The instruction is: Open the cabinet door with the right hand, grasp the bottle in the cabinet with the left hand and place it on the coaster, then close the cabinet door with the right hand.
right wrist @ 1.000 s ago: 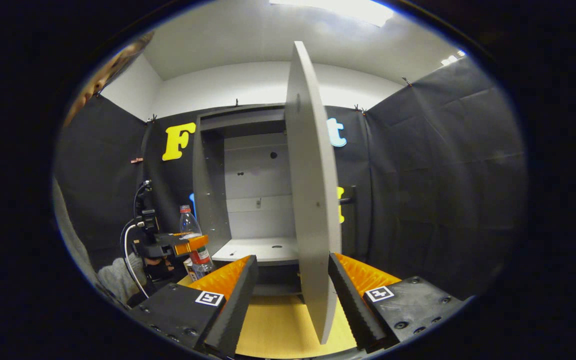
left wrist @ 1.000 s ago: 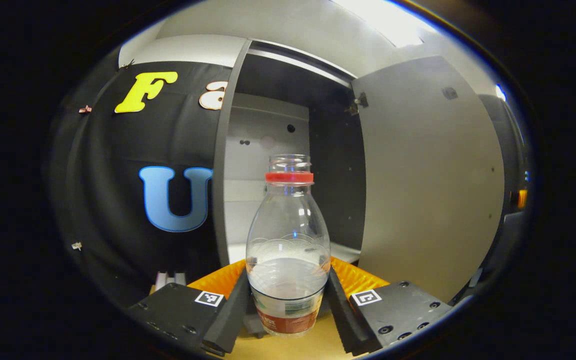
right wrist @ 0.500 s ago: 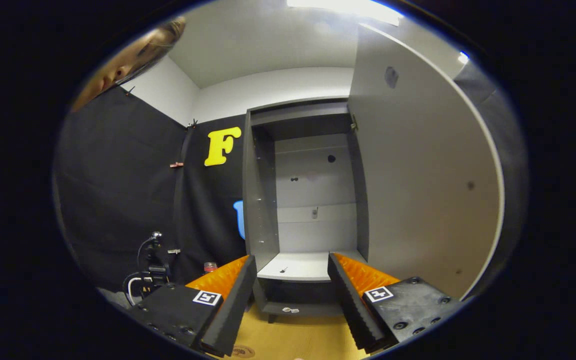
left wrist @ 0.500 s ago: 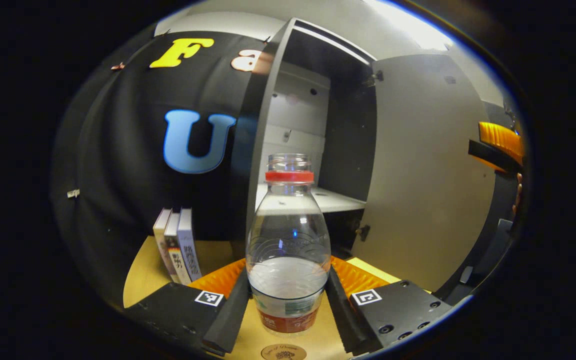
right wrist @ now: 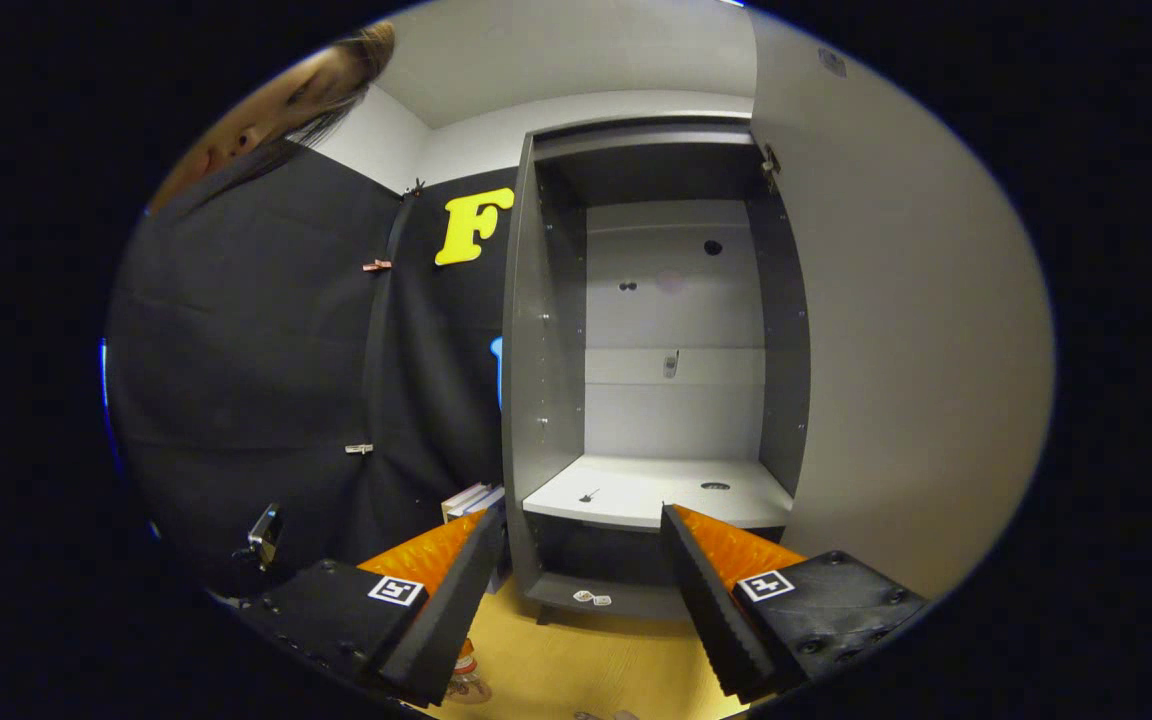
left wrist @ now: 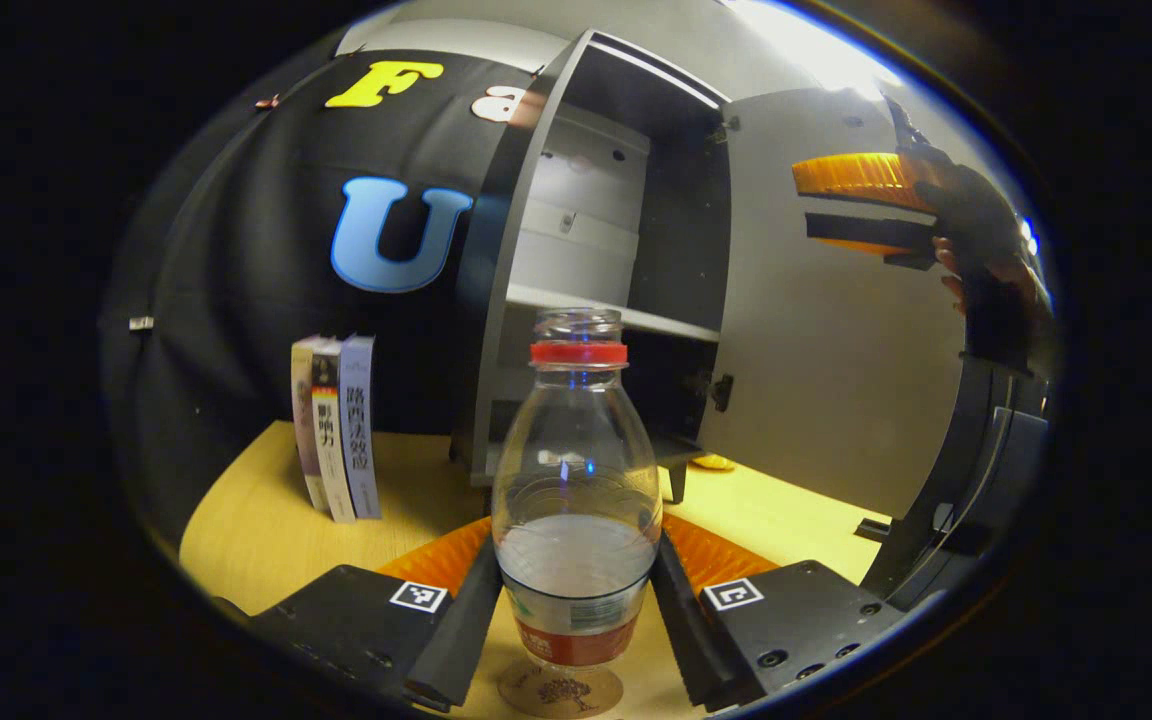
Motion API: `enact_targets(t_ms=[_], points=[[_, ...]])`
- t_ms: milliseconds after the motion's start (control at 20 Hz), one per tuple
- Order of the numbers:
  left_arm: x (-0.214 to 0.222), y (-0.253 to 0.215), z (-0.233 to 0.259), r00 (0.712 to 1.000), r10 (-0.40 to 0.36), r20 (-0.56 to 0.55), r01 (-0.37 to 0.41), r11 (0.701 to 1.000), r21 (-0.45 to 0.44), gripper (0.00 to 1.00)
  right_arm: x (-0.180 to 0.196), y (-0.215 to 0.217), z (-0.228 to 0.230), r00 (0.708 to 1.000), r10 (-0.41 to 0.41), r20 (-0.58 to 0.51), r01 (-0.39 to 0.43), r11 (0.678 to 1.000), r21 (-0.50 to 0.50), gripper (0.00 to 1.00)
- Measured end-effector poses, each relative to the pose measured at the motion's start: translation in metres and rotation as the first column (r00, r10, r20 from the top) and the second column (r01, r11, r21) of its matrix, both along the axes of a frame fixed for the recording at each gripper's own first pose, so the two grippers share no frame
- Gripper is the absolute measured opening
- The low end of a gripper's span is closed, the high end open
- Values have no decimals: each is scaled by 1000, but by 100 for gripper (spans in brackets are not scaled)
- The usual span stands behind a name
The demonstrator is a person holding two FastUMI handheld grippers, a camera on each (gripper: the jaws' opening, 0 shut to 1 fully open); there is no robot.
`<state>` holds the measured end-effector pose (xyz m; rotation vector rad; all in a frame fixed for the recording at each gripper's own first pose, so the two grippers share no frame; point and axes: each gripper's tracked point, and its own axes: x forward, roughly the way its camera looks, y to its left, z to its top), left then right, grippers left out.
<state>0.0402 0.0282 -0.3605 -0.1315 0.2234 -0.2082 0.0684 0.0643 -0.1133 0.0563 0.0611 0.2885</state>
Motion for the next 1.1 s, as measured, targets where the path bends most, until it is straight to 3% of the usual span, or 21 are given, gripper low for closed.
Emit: enact_targets(t_ms=[200,700,1100], points=[[-9,2,-33,1000,-8,-9,8,999,-37,78,7,0,-19,999,-5,-38,4,1000,-19,98],[-19,-4,-51,998,-65,17,64,997,49,80,4,20,-43,992,41,-115,-48,997,-60,98],[-25,-14,-47,994,-109,-8,107,956,272,89,-6,31,-45,988,76,-137,-84,995,-58,98]])
